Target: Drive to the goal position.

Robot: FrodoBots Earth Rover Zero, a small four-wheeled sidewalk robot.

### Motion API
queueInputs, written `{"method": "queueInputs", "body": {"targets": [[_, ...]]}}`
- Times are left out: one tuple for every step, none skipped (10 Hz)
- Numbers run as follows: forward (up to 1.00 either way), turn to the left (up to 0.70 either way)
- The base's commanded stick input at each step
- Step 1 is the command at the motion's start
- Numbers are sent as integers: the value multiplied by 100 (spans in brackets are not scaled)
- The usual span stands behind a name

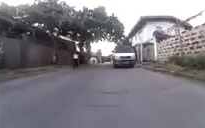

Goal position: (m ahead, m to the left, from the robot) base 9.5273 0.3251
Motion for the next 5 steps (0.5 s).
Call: {"method": "queueInputs", "body": {"targets": [[100, 4], [100, 4], [100, 4], [100, 4], [100, 4]]}}
